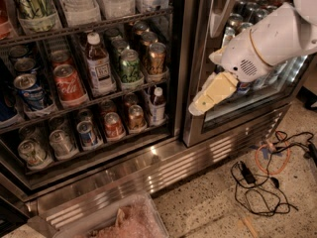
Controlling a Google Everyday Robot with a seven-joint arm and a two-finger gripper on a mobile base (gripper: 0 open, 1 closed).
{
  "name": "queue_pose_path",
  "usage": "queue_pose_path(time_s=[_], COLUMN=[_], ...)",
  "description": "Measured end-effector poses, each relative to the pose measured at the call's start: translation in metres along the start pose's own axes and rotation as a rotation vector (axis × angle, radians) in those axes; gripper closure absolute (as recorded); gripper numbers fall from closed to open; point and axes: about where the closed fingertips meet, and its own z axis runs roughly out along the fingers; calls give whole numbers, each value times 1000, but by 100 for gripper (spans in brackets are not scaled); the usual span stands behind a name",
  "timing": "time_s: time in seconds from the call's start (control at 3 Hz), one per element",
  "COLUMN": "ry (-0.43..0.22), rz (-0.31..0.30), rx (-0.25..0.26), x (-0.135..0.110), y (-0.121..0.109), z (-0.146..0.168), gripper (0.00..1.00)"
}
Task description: Pick blue plastic bottle from middle shelf of fridge
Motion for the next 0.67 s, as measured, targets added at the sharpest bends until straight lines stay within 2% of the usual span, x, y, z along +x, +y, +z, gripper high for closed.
queue_pose_path(time_s=[0.33, 0.67], ry=[-71, -132], rz=[10, -5], rx=[-28, -54], x=[-10, -25], y=[4, 9], z=[17, 35], gripper=[0, 0])
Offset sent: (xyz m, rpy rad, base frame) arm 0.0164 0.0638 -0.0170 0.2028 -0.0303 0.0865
